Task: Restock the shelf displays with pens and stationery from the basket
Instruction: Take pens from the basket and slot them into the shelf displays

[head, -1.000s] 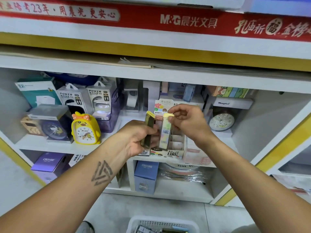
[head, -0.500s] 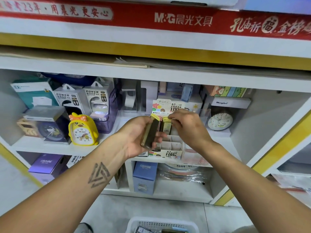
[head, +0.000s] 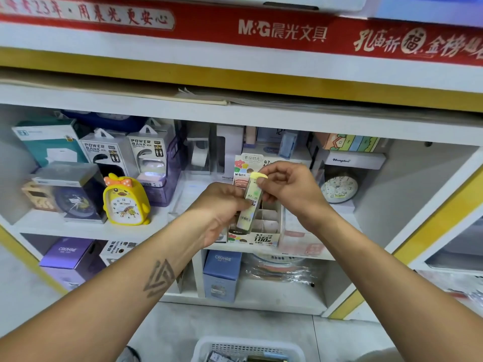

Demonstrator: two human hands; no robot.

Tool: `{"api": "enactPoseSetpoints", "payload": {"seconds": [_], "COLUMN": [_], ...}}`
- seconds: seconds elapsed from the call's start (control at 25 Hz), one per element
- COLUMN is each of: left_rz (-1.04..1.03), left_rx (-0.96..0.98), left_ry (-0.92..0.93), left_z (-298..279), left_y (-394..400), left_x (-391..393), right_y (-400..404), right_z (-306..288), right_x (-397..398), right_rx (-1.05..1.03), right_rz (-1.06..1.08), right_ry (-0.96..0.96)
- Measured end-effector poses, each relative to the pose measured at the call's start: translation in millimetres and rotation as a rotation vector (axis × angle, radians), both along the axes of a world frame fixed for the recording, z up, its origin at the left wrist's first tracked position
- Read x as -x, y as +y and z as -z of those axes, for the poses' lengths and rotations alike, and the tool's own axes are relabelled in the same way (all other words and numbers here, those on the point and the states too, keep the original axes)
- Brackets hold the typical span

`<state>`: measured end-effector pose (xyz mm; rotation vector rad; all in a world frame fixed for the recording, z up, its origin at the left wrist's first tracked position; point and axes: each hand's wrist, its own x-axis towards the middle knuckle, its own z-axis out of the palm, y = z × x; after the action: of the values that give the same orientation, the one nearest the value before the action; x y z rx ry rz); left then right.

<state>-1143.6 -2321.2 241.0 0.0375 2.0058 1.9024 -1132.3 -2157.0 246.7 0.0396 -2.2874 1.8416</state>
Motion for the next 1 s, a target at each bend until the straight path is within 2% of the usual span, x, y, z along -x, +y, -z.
{"api": "enactPoseSetpoints", "payload": {"seconds": [0.04, 0.2, 0.28, 0.44, 0.64, 0.76, 0.88, 1.0], "left_rz": [-0.004, 0.151, 0.283, 0.521, 0.609, 0.627, 0.556, 0.411], "left_rx": [0.125, 0.756, 0.905, 1.065, 1.127, 1.136, 1.052, 0.945], "left_ry": [0.097, 0.515, 0.610, 0.703, 0.713, 0.697, 0.700, 0.816], "left_z": [3.2, 12.1, 20.3, 34.4, 35.9, 33.2, 26.1, 25.1], "left_y": [0.7, -1.5, -2.7, -2.0, -3.1, -3.2, -4.5, -14.4], "left_x": [1.1, 1.4, 2.6, -0.2, 0.1, -0.3, -6.0, -23.3], "right_y": [5.1, 20.3, 20.0, 16.7, 15.5, 13.4, 7.4, -7.9], "right_z": [0.3, 6.6, 10.3, 19.4, 31.2, 30.8, 23.4, 18.0], "right_x": [0.6, 0.6, -0.2, 4.3, 9.1, 9.0, 1.2, -28.9], "right_rx": [-0.068, -0.609, -0.722, -0.780, -0.964, -1.092, -1.012, -0.797], "right_rz": [0.036, 0.168, 0.165, 0.122, 0.044, 0.082, 0.110, 0.076], "right_ry": [0.033, 0.191, 0.270, 0.341, 0.308, 0.307, 0.335, 0.258]}}
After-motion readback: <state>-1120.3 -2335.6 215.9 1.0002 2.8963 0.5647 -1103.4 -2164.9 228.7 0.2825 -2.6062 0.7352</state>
